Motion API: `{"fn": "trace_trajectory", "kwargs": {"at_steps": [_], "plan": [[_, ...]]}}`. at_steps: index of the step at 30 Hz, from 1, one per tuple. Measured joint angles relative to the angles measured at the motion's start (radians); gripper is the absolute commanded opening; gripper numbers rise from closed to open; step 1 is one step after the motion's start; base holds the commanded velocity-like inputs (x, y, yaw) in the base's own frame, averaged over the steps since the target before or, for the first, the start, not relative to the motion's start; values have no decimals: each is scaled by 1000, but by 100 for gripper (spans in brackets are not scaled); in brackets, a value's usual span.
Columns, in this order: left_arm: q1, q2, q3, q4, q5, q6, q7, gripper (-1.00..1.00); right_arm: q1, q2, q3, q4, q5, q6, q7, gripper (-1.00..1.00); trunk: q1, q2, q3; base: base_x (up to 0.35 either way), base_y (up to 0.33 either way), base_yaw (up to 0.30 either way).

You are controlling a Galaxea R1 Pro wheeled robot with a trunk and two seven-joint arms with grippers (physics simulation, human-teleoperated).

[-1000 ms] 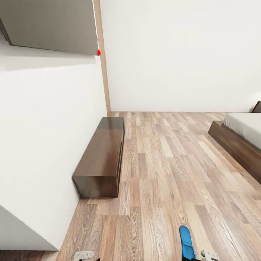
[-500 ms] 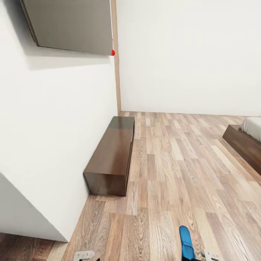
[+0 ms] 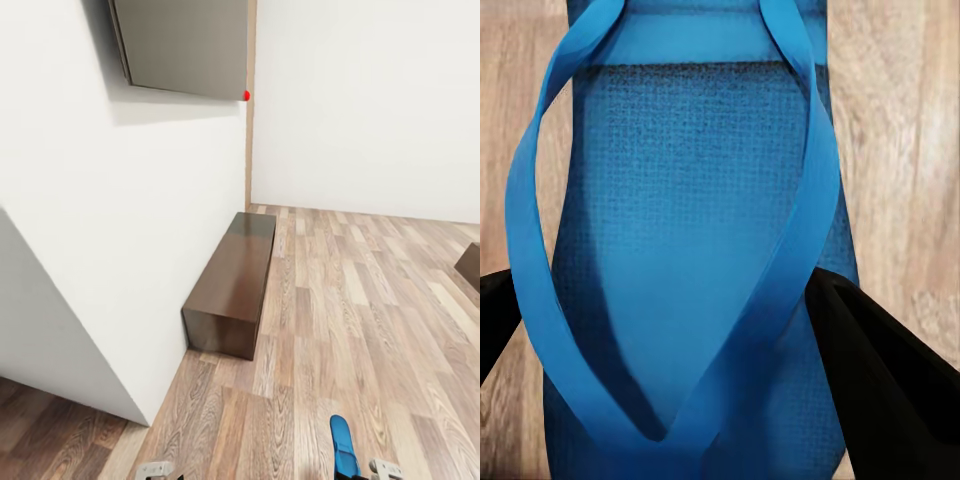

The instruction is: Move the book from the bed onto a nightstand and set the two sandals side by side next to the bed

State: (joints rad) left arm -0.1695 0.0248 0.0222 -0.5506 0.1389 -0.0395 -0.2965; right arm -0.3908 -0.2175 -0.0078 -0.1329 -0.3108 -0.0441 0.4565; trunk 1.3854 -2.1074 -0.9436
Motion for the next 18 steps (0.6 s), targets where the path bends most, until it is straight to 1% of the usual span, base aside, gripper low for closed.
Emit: {"fn": "trace_trajectory", "kwargs": {"at_steps": [15,18], "plan": [[0,0,0,0,0,0,0,100,0,0,0,0,0,0,0,-100,0,0,-6,0,0,289],[0,0,0,0,0,0,0,100,0,0,0,0,0,0,0,-100,0,0,-7,0,0,176]]}}
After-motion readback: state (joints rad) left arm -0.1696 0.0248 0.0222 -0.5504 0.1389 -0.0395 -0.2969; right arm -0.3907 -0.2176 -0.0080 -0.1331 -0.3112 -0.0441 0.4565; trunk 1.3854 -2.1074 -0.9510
